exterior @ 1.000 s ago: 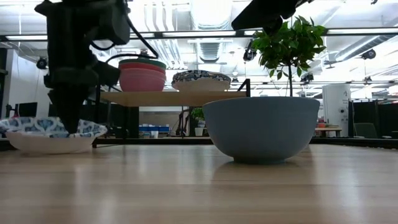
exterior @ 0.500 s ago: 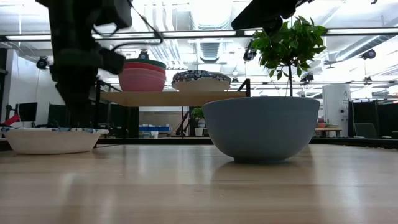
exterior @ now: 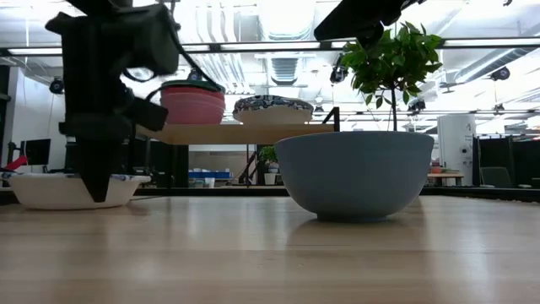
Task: Place and stack bowls onto a shelf
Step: Stack the right white bowl on the white bowl on the shelf
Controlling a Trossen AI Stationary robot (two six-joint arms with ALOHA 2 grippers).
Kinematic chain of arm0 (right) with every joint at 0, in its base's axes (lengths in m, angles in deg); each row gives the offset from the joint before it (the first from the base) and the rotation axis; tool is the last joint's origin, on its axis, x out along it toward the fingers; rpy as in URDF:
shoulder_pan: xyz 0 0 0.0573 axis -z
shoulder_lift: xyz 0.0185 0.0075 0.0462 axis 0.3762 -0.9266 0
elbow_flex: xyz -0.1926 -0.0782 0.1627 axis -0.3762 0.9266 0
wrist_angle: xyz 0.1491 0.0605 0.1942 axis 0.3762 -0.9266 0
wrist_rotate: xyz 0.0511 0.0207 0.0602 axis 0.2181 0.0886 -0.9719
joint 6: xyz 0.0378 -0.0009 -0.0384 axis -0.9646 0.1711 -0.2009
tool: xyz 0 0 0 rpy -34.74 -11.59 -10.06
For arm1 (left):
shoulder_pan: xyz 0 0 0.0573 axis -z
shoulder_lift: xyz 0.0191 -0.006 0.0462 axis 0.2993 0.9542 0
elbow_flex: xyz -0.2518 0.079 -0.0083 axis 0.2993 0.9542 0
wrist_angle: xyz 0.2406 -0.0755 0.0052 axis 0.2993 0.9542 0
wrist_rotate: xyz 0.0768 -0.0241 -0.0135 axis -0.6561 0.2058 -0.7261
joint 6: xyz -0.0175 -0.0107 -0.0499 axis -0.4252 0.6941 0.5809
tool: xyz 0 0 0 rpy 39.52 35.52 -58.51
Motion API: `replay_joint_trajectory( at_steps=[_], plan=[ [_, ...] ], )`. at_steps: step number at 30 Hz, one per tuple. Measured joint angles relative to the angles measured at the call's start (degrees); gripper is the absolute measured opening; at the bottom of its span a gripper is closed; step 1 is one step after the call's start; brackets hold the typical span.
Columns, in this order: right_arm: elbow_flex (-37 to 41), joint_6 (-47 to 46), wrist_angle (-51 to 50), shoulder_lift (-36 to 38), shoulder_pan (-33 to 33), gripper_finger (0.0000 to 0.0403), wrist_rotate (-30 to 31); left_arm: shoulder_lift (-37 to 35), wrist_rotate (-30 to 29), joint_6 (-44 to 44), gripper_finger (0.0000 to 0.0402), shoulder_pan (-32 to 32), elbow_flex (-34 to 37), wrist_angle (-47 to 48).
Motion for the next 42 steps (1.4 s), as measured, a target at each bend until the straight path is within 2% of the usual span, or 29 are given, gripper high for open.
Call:
replay_joint_trajectory(
  at_steps=[2,6,7,13,17,22,24,26,28,30,35,39,42],
  plan=[
    [0.00,0.00,-0.01,0.00,0.00,0.0009,0.00,1.07,-0.17,-0.20,0.0115,0.33,-0.47,0.46],
    [0.00,0.02,-0.02,0.00,0.00,0.0009,0.00,1.54,0.04,-3.49,0.0023,2.11,-3.78,1.41],
    [0.00,0.02,-0.02,0.00,0.00,0.0009,0.00,1.48,0.20,-4.41,0.0013,2.46,-4.96,2.43],
    [0.00,0.11,-0.62,0.00,-1.00,0.0009,-0.01,1.01,-0.15,-12.56,0.0002,5.39,-16.04,15.67],
    [0.25,0.07,-1.29,0.00,-3.11,0.0009,-0.03,1.01,-2.81,-22.06,0.0001,7.24,-25.05,23.25],
    [1.11,0.09,-1.38,0.02,-6.44,0.0009,0.13,0.64,-3.23,-36.75,0.0000,9.13,-36.67,23.80],
    [1.15,0.15,-1.38,0.02,-7.80,0.0009,0.61,0.64,-6.27,-42.40,0.0000,9.26,-41.03,23.43],
    [1.21,0.57,-1.82,0.06,-9.23,0.0009,2.00,0.70,-11.71,-47.71,0.0000,9.08,-44.78,23.21],
    [1.25,0.76,-2.27,0.26,-10.73,0.0009,3.32,0.71,-17.75,-53.40,0.0000,8.19,-47.66,22.31],
    [1.25,0.72,-2.70,0.48,-12.21,0.0009,4.80,0.73,-20.96,-58.56,0.0000,6.53,-49.86,21.00],
    [1.25,1.52,-3.44,1.16,-14.83,0.0009,8.89,0.77,-21.15,-67.27,0.0000,-0.61,-52.36,16.58],
    [1.25,1.57,-3.41,2.04,-15.56,0.0009,9.13,0.95,-20.98,-73.20,0.0000,-7.53,-52.33,11.25],
    [1.25,1.66,-3.50,2.22,-15.69,0.0009,9.03,1.73,-18.57,-76.73,0.0000,-12.59,-52.30,6.18]
  ],
)
